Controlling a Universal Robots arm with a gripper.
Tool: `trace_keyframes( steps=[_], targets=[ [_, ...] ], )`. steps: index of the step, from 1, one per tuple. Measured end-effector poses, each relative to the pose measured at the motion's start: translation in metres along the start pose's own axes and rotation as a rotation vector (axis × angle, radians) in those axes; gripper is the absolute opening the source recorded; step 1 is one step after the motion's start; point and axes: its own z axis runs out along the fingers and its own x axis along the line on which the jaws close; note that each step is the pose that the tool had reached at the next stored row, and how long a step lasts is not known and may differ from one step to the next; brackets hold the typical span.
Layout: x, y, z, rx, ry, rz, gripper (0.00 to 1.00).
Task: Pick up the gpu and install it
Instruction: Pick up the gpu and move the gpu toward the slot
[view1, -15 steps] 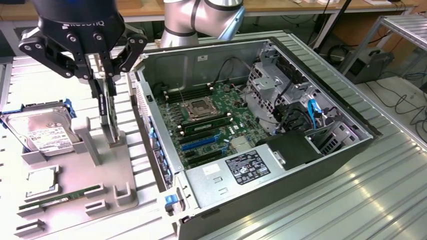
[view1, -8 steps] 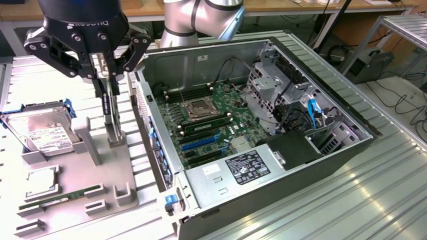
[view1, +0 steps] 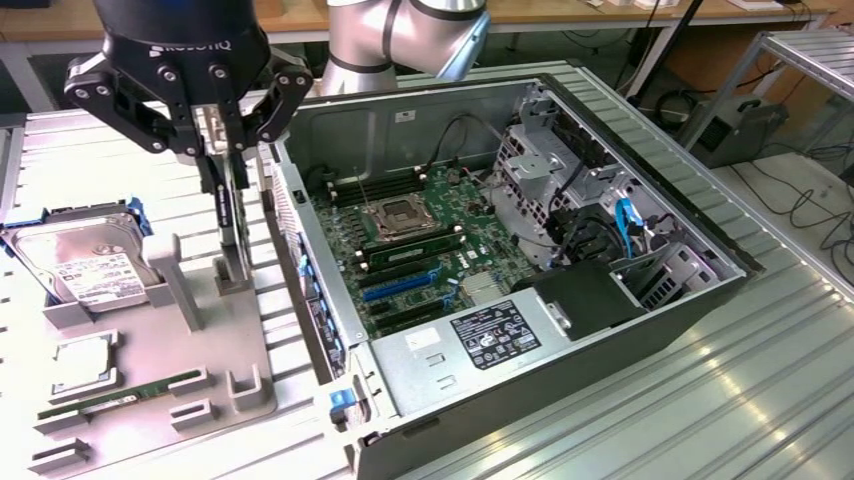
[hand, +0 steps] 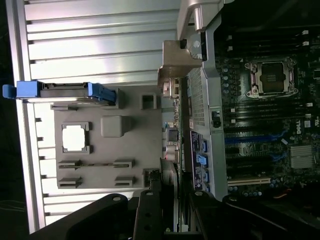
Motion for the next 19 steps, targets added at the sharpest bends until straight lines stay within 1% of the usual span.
trace_keyframes(
  steps=[19],
  targets=[
    [-0.013, 0.0009, 0.0001, 0.0, 0.0, 0.0, 0.26]
  ],
)
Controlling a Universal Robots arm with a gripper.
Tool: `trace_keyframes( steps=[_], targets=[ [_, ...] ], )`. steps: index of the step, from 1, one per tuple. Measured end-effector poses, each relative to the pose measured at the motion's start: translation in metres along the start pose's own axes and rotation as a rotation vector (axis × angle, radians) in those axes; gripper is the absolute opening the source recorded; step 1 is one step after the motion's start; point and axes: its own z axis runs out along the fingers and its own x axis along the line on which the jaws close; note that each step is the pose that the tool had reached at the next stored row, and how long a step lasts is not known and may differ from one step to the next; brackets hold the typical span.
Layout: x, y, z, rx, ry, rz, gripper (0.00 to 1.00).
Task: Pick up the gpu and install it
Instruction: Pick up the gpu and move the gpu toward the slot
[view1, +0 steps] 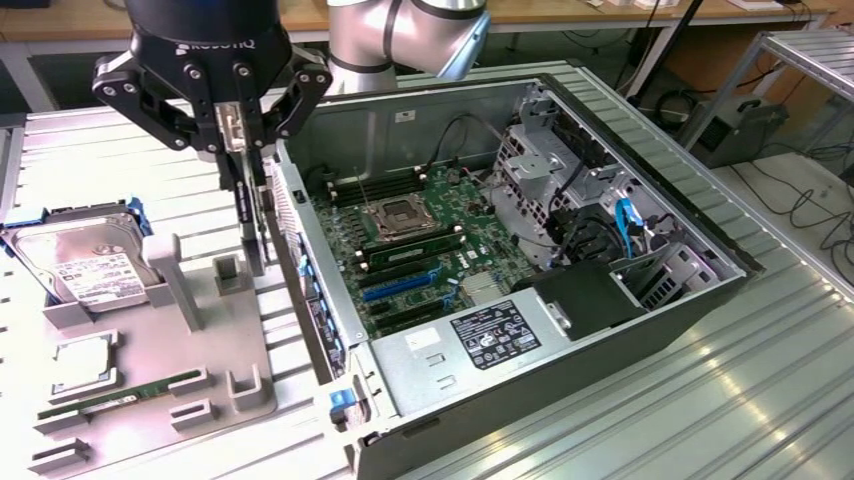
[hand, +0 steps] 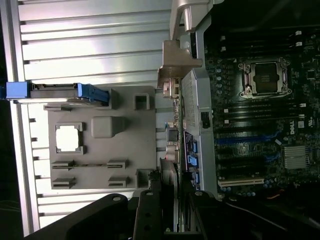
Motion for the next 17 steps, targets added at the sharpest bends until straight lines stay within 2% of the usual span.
trace_keyframes(
  steps=[17],
  targets=[
    [-0.0101, 0.0008, 0.0, 0.0001, 0.0, 0.0, 0.26]
  ],
)
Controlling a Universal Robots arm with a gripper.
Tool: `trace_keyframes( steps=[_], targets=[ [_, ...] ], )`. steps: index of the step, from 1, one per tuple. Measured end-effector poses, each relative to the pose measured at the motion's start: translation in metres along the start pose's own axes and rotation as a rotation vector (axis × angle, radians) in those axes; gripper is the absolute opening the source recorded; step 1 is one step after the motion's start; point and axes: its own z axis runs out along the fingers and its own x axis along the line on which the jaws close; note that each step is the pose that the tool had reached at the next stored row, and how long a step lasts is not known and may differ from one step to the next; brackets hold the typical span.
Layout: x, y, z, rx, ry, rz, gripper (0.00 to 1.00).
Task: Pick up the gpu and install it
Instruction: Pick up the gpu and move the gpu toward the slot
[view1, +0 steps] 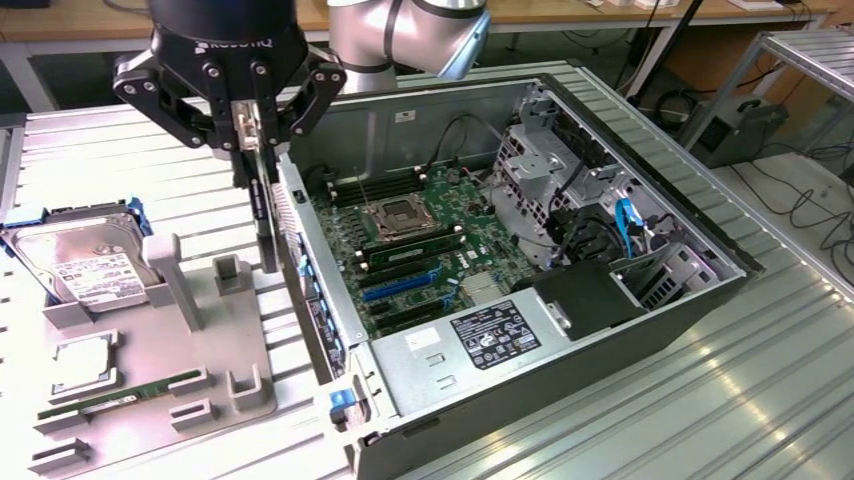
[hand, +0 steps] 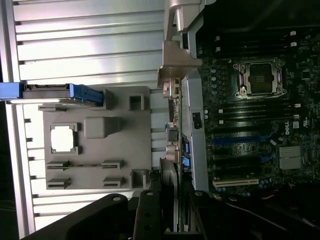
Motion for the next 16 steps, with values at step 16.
trace_keyframes(
  steps=[16],
  targets=[
    [-0.0085, 0.0007, 0.0001, 0.0001, -0.0001, 0.0, 0.26]
  ],
)
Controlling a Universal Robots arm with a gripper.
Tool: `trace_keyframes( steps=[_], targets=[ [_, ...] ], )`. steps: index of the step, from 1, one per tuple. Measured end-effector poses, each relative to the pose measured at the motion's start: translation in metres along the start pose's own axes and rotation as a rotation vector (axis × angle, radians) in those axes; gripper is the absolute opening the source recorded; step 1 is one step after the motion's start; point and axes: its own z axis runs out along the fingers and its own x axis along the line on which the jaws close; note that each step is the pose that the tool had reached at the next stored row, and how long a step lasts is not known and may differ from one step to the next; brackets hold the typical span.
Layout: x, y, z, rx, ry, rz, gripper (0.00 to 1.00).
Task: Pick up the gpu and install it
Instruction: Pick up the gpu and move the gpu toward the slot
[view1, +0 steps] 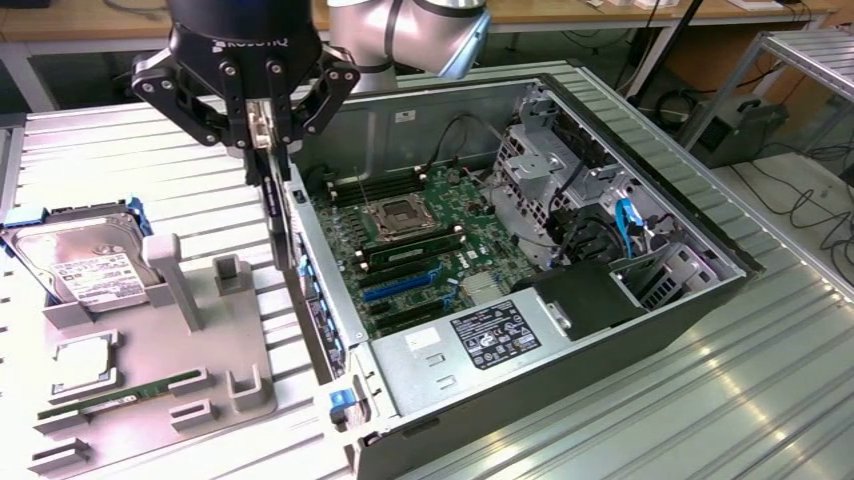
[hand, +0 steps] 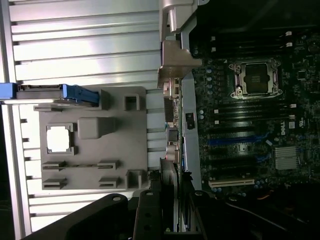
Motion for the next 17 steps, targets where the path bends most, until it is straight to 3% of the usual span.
trace_keyframes(
  steps=[17],
  targets=[
    [-0.0083, 0.0006, 0.0003, 0.0006, 0.0, 0.0, 0.26]
  ],
)
